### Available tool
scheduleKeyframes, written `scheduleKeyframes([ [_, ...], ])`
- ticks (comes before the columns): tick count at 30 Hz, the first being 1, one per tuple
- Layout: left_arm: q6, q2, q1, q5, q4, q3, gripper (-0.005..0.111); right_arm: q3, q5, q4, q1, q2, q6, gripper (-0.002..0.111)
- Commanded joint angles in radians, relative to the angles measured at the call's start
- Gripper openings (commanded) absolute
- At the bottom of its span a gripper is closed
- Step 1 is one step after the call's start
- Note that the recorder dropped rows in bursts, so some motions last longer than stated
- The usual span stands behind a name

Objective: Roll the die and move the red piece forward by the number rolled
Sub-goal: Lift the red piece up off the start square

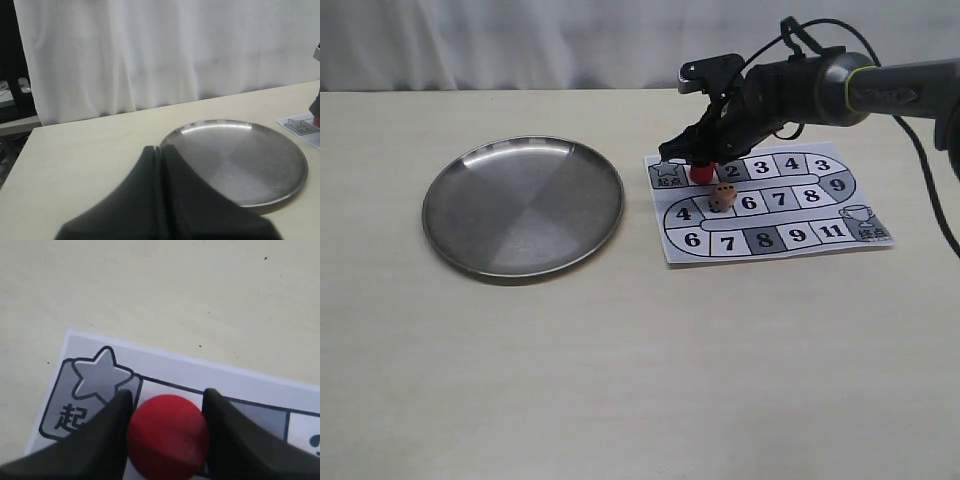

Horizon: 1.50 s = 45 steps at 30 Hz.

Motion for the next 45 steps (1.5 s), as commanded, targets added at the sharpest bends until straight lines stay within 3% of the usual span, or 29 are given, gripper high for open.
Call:
scheduleKeyframes([
  [1,-0.002,-0.001,-0.001,-0.008,-0.004,0.002,0.000,0.000,0.008,-0.008,0.001,-0.009,-0.007,0.005],
  [23,-0.002,-0.001,-0.001,-0.008,-0.004,0.002,0.000,-0.025,0.005,-0.008,-0.052,-0.275,-0.007,0.005],
  [37,-0.002,-0.001,-0.001,-0.008,-0.004,0.002,0.000,0.012,-0.007,-0.008,-0.093,-0.003,-0.007,0.005],
  [45,-0.002,-0.001,-0.001,-0.008,-0.004,0.002,0.000,0.012,0.011,-0.006,-0.093,0.014,-0.007,0.005],
])
